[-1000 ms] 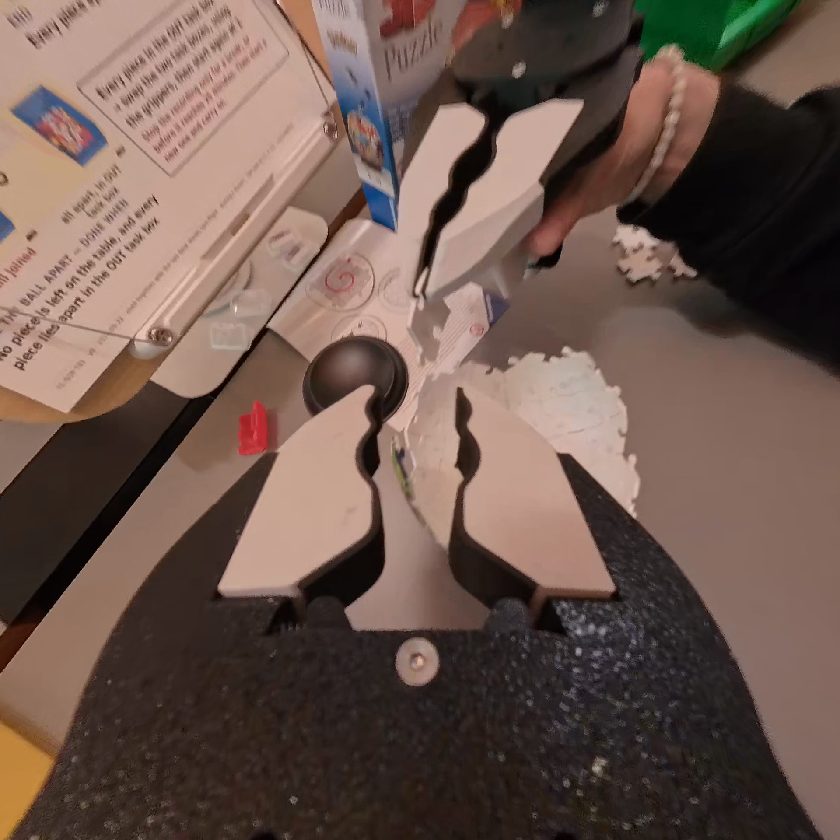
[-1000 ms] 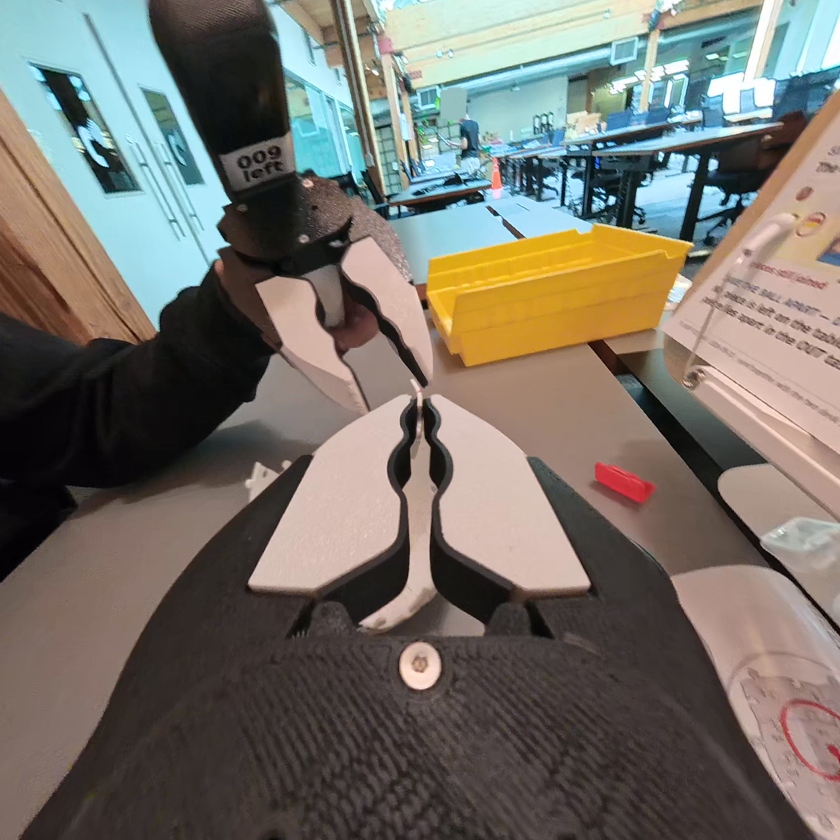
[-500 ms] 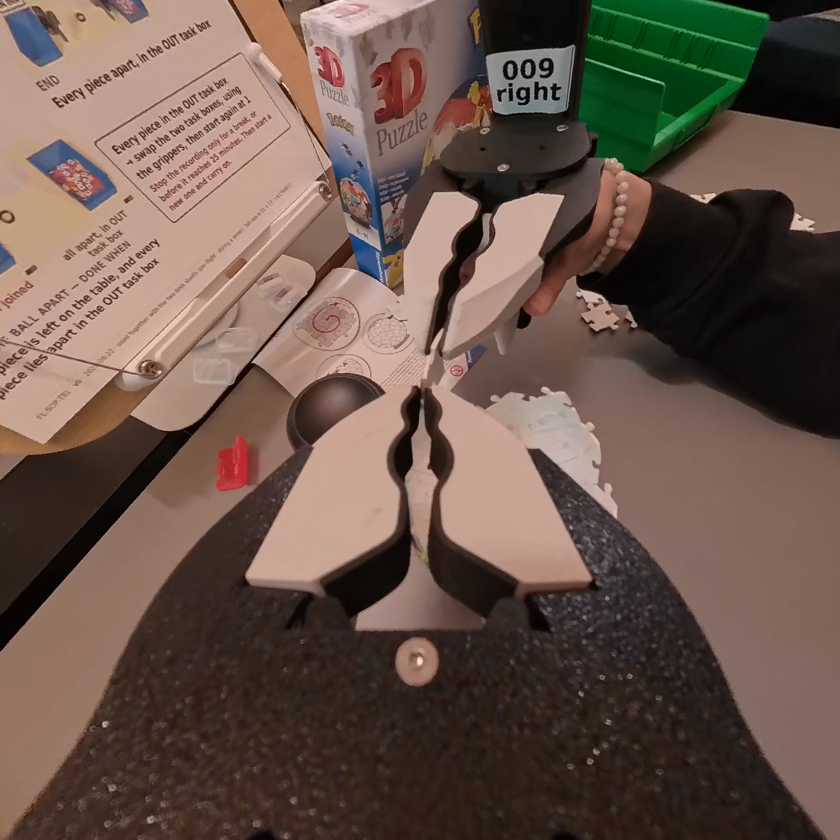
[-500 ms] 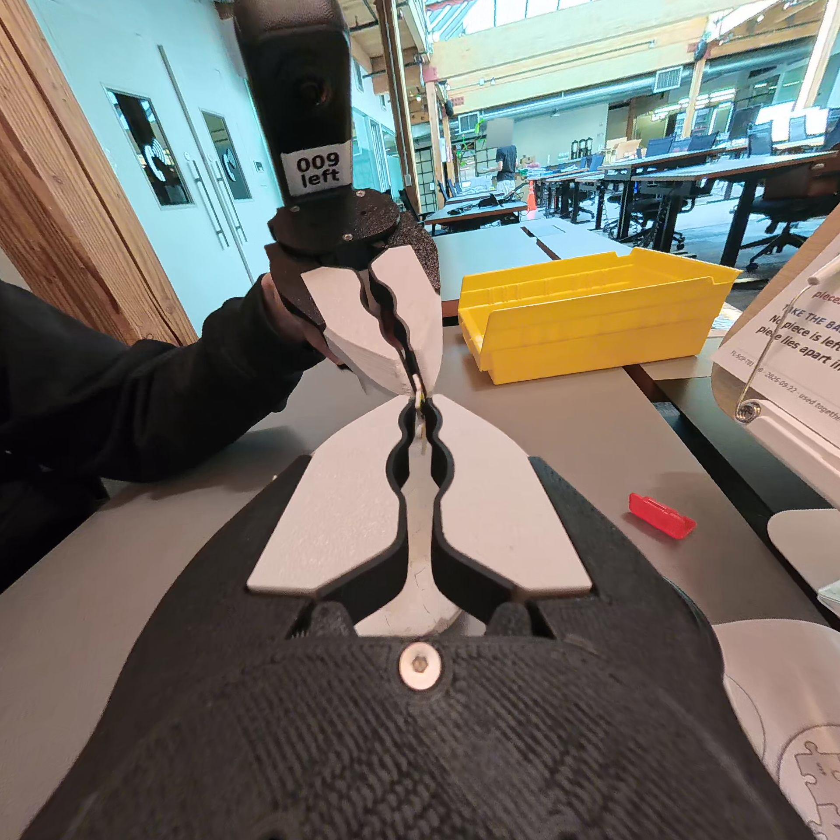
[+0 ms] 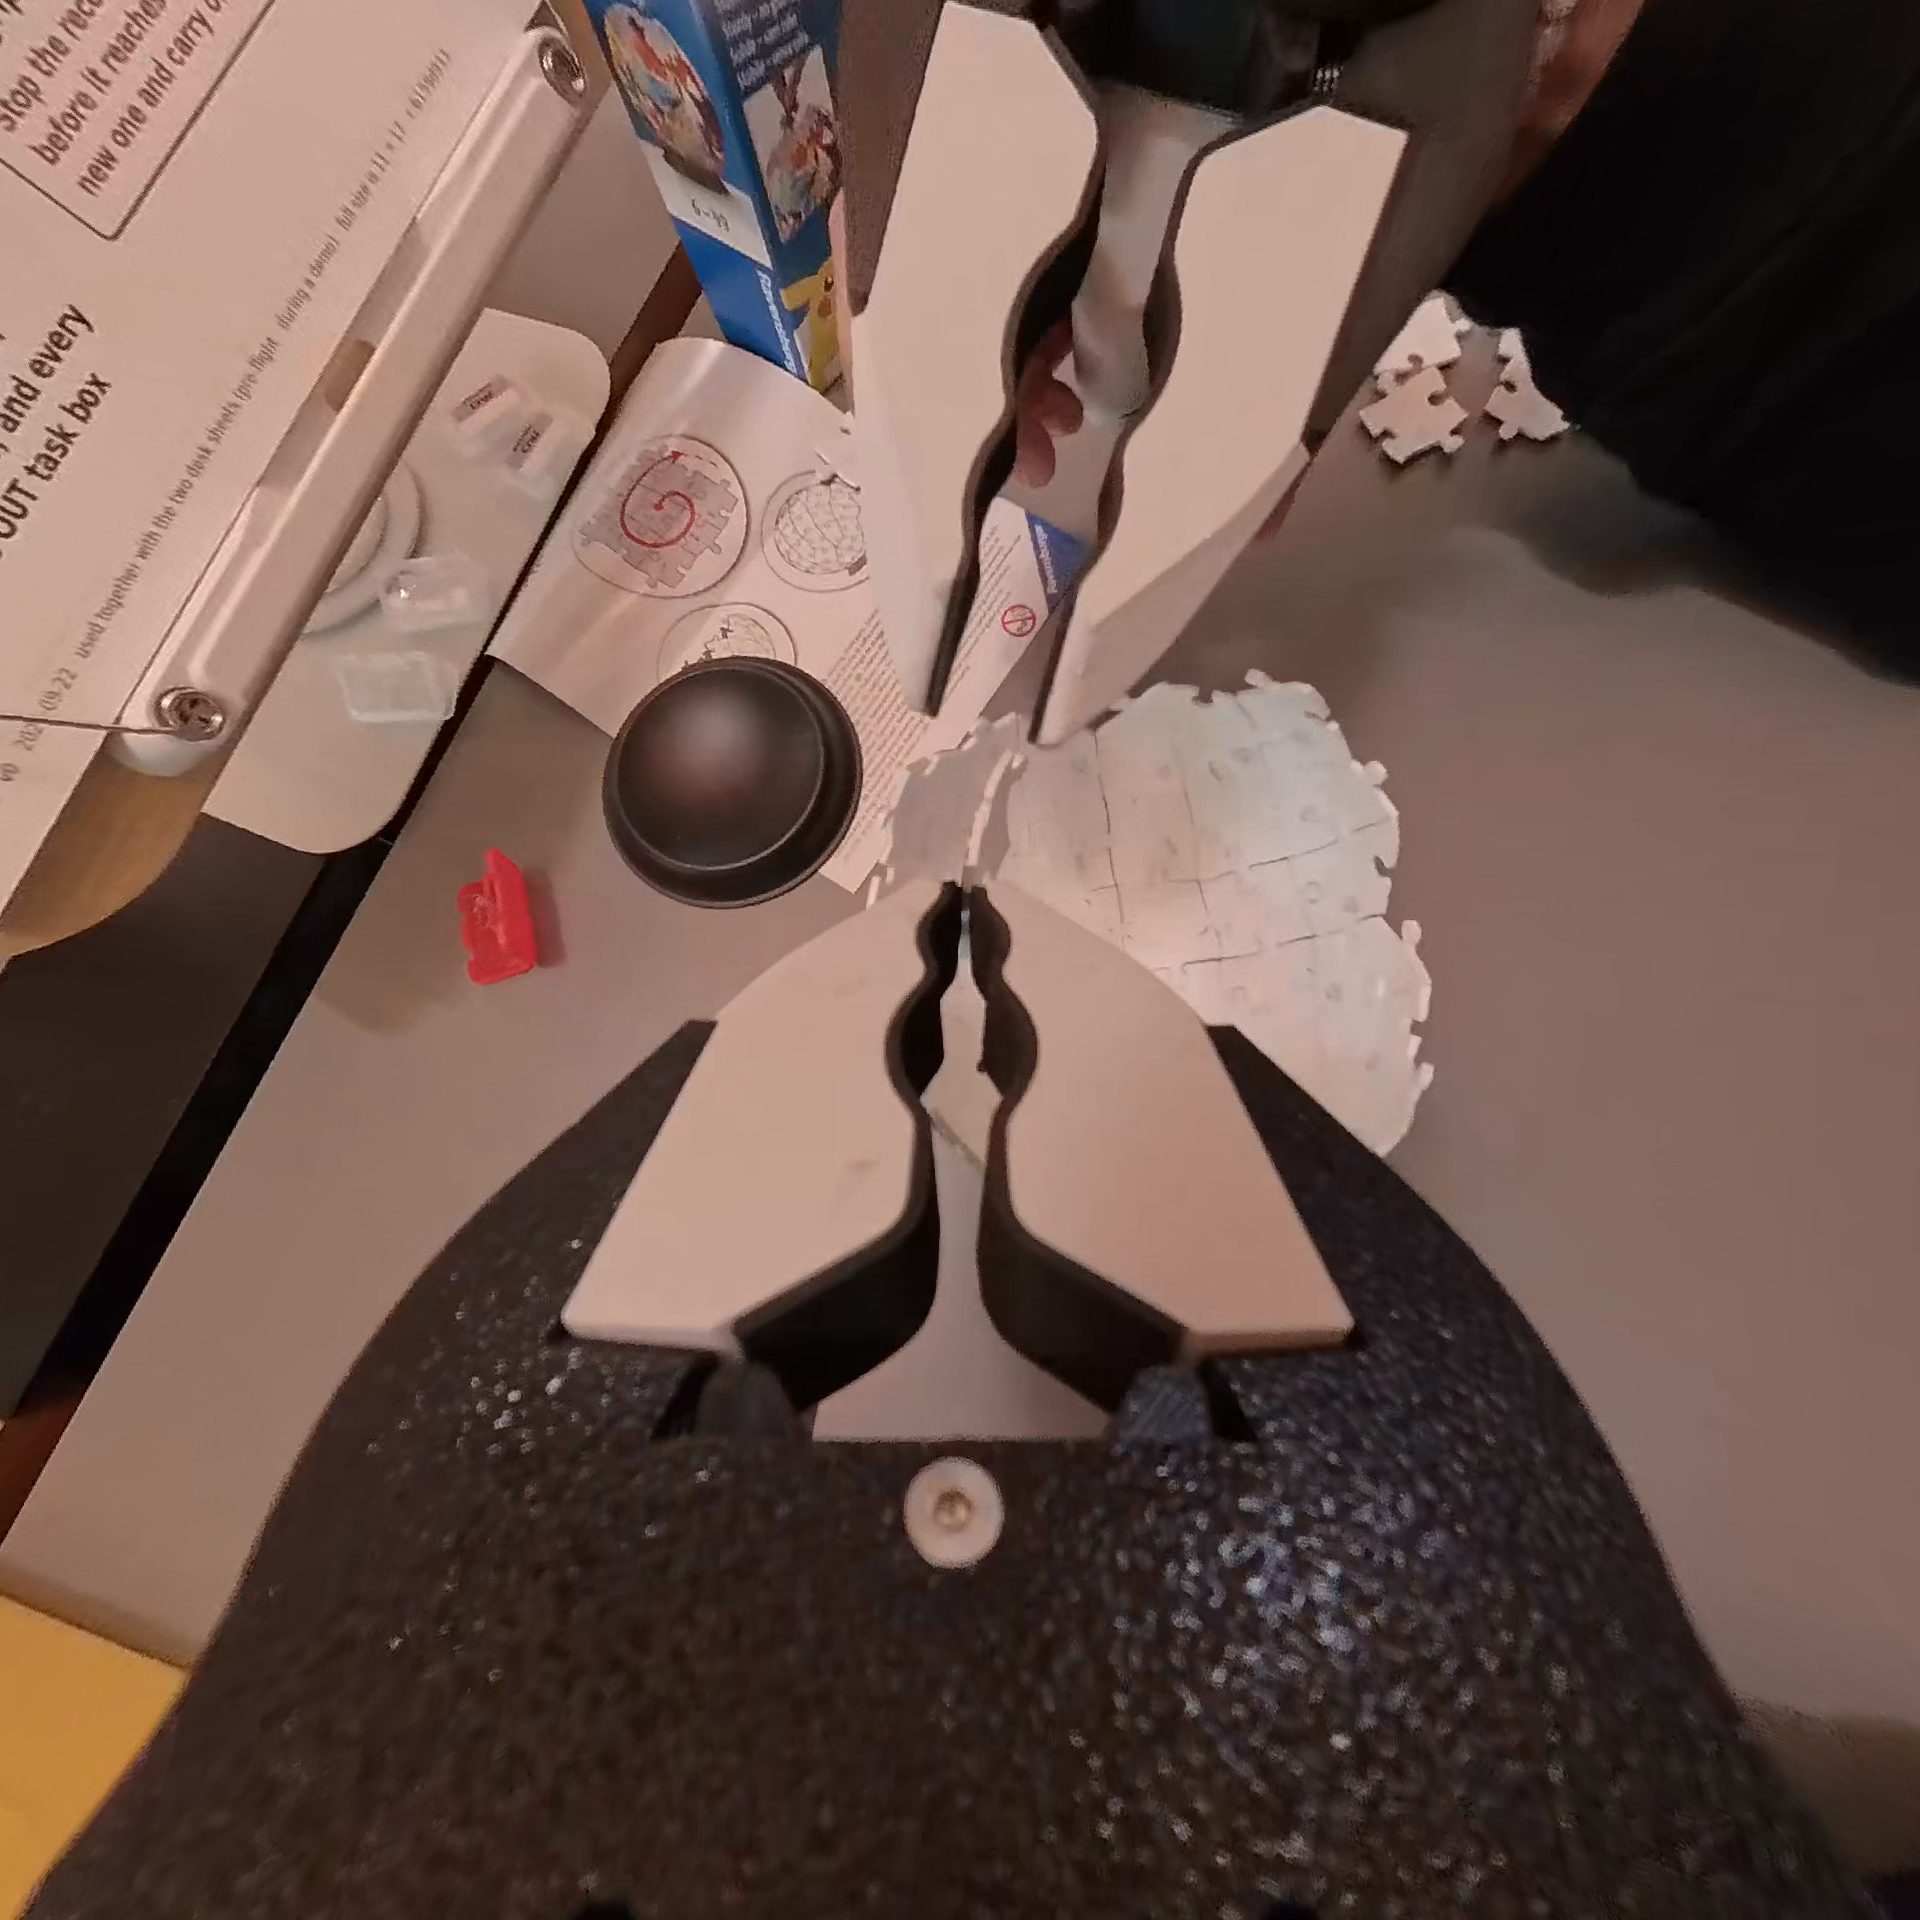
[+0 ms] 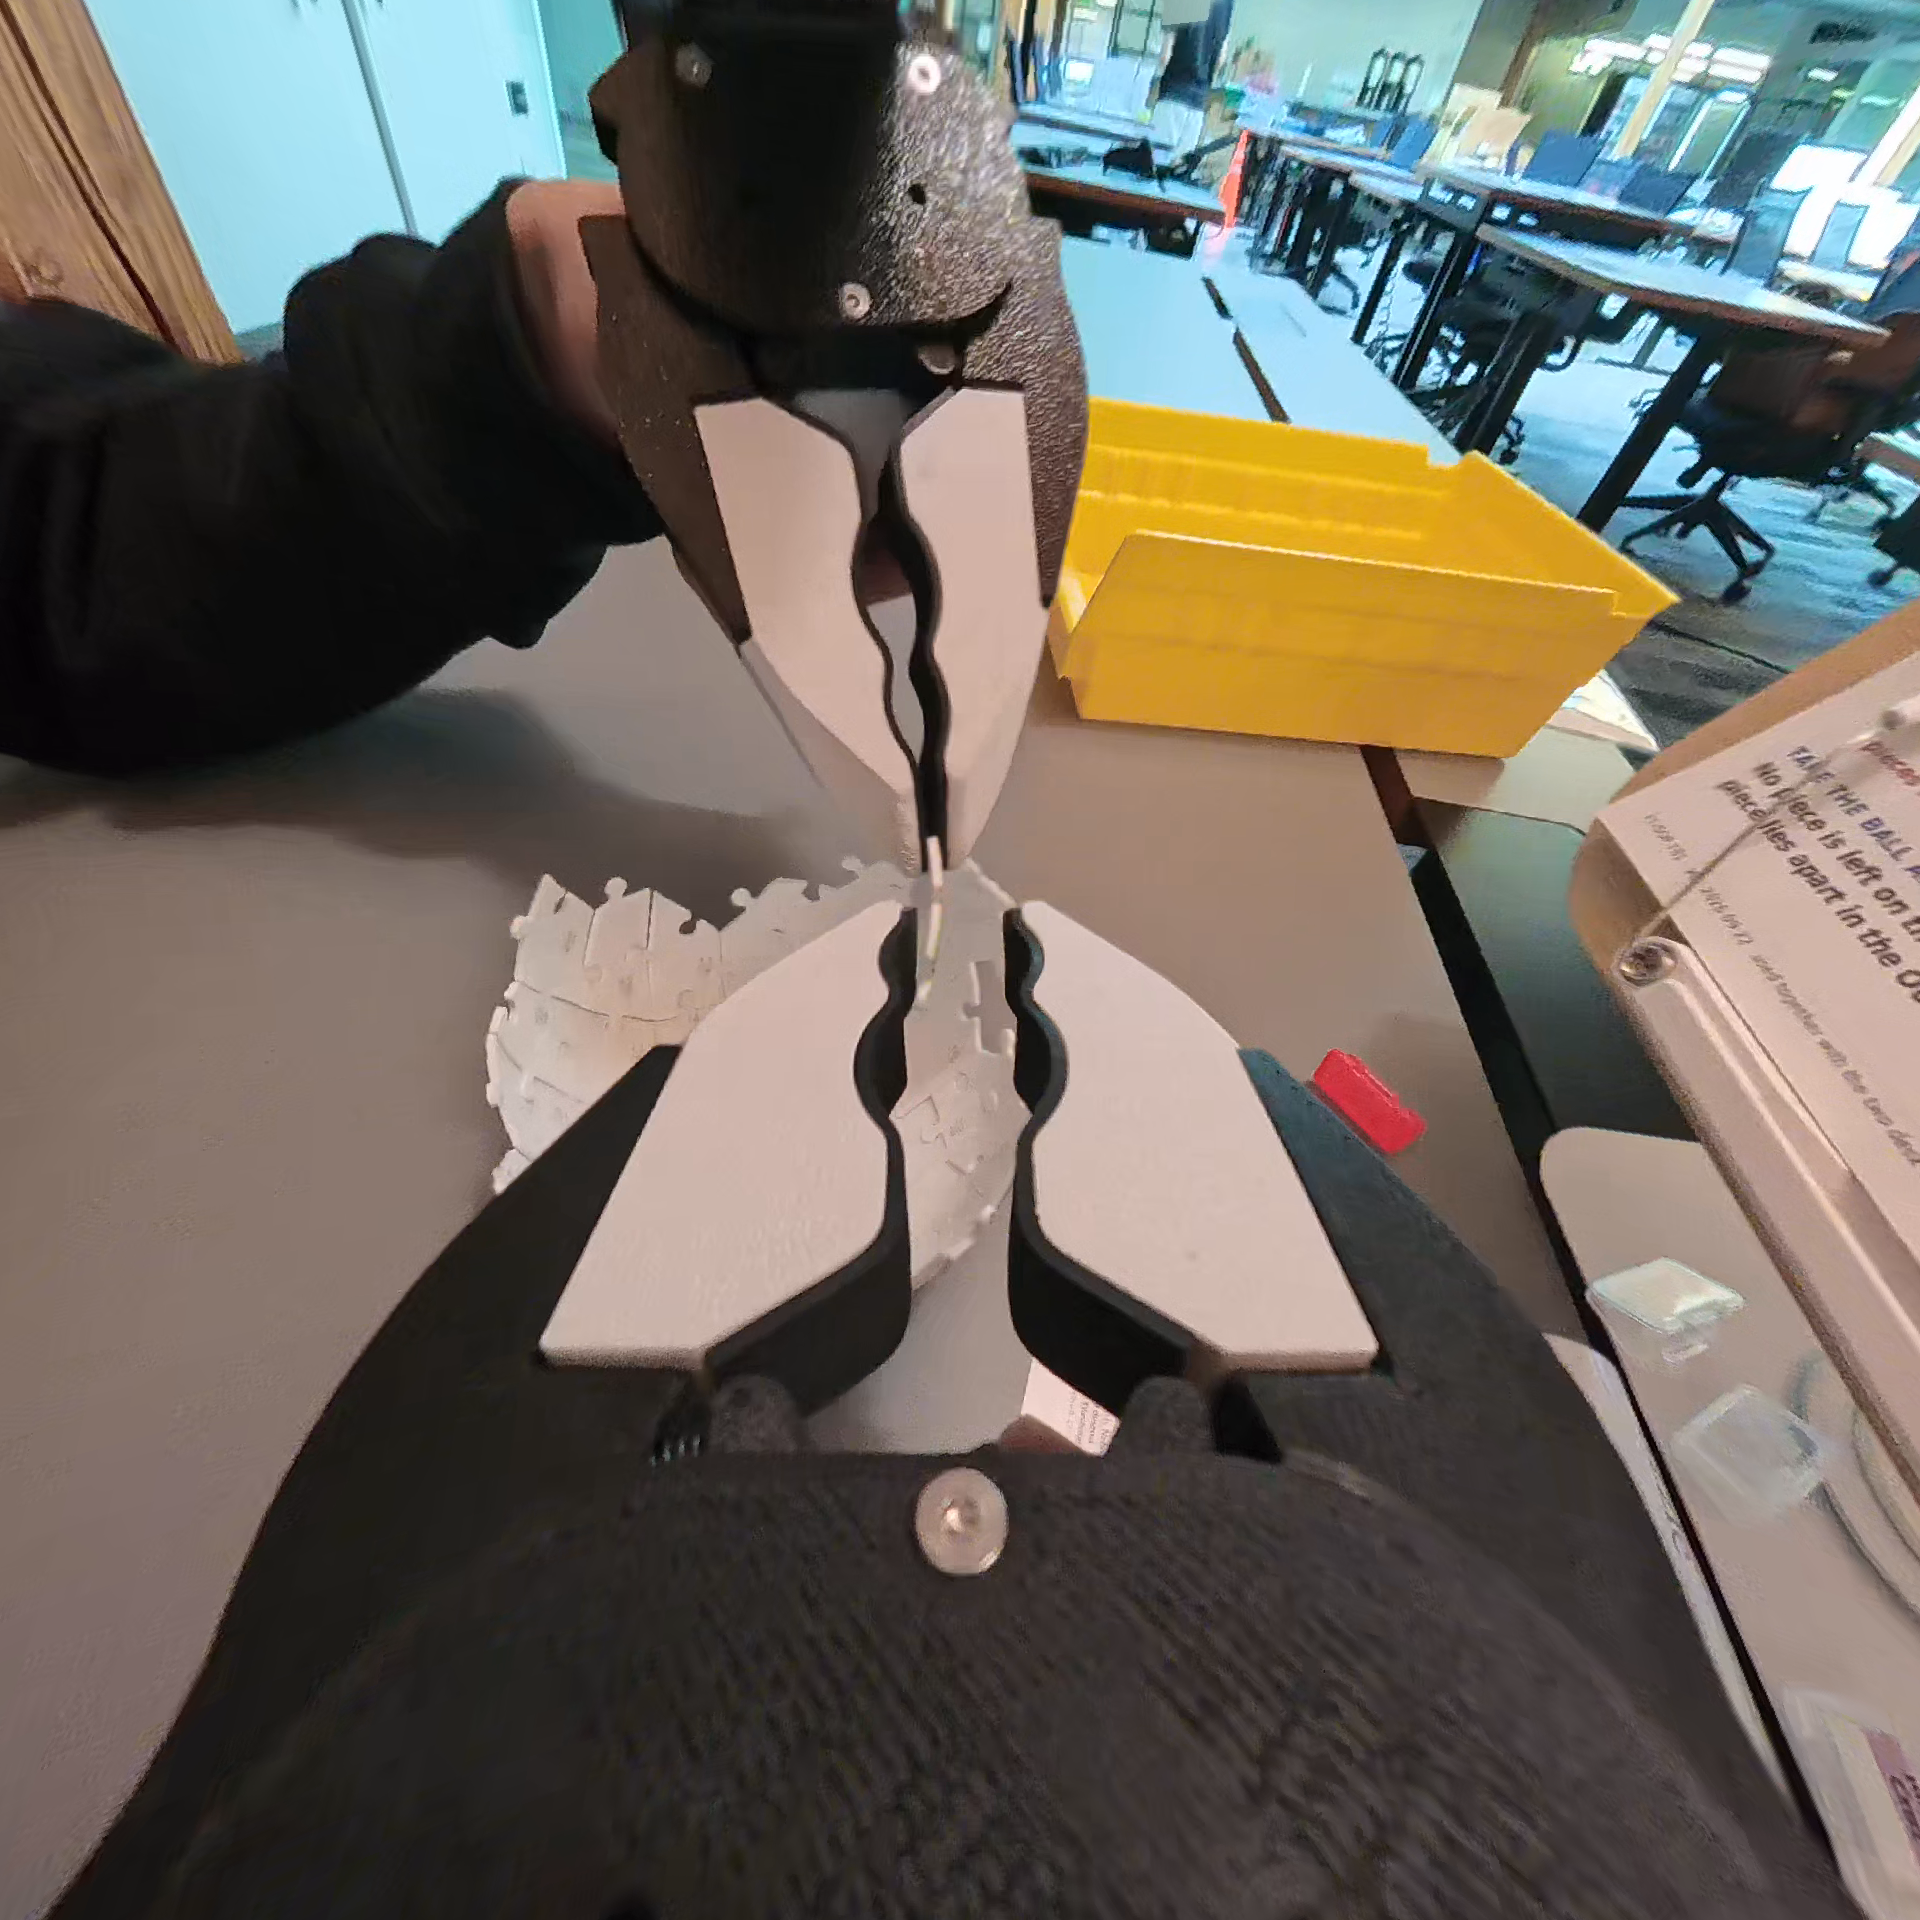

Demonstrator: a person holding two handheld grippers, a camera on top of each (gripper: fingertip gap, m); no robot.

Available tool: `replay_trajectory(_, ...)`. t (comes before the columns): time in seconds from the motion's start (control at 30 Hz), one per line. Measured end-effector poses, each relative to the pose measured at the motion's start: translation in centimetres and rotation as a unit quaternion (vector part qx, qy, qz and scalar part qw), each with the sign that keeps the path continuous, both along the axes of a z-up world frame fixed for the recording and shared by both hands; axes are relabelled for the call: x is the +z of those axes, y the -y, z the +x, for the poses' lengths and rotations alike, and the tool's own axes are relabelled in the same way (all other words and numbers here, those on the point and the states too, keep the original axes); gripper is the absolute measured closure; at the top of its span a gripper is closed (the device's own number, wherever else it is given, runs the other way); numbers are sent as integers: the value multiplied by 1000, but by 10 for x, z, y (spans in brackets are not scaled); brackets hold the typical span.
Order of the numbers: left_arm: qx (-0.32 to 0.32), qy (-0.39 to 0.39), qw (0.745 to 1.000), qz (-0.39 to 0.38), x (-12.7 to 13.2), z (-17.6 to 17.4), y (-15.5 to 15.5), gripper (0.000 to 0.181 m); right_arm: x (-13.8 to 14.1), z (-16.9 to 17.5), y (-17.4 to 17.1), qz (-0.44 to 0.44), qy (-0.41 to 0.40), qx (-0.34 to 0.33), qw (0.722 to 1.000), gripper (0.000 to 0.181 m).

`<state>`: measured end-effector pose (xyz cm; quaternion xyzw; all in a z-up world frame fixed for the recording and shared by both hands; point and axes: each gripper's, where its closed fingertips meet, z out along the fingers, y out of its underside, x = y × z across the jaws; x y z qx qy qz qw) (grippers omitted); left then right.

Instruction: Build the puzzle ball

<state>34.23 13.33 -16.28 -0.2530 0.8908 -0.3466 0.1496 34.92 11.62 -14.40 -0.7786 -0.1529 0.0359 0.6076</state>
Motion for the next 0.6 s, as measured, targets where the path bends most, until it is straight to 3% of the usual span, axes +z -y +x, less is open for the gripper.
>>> replay_trajectory(0.2, -1, -7, 1000, 17, -6, -1, -1, 180, -8, -5, -10, -23, 23, 0, 999, 180)
replay_trajectory(0.6, 10, -35, 999, 7, -13, 1, -3, 180, -21, -6, -13, -52, 44, 5, 998, 181)
